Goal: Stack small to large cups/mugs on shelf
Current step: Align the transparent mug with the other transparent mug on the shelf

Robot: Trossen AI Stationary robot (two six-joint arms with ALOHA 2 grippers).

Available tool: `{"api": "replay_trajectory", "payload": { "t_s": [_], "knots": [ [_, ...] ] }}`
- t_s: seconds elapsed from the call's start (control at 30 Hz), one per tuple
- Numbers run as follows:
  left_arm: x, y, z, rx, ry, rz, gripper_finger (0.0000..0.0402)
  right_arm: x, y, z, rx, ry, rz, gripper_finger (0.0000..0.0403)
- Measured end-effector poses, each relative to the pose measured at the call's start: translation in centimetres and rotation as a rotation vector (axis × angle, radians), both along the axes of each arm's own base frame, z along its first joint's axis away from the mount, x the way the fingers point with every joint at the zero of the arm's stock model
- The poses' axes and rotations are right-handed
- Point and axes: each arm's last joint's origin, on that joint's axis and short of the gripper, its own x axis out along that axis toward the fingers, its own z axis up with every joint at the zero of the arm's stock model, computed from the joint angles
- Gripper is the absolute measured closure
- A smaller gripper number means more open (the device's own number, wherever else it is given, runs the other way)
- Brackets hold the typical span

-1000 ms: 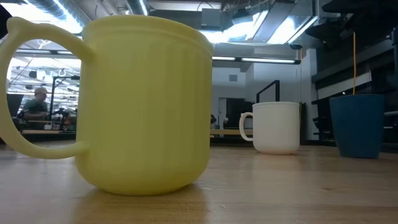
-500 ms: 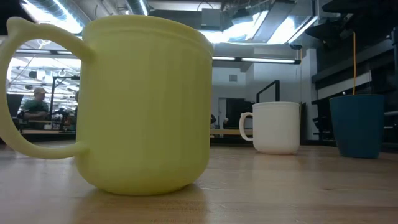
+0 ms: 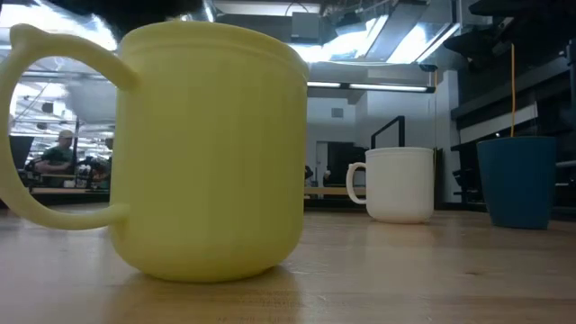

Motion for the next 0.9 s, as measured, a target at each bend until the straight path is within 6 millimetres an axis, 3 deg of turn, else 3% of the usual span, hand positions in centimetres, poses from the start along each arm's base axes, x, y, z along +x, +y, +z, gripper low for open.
{"api": "replay_trajectory", "payload": {
  "t_s": [0.23,0.47,0.7,0.9],
  "knots": [
    [2.3,7.2,0.2,0.037,0.041,-0.128,0.0401,0.0,0.0,0.0,-0.003,0.000,0.000,0.0121],
    [3.3,14.3,0.2,0.027,0.057,-0.344,0.0401,0.0,0.0,0.0,-0.009,-0.001,0.000,0.0121],
    [2.0,19.8,1.1,0.011,0.062,-0.407,0.0401,0.0,0.0,0.0,-0.023,-0.004,0.003,0.0121],
    [1.0,23.0,2.9,0.028,0.003,-0.462,0.0401,0.0,0.0,0.0,-0.052,-0.007,0.009,0.0121]
  ]
}}
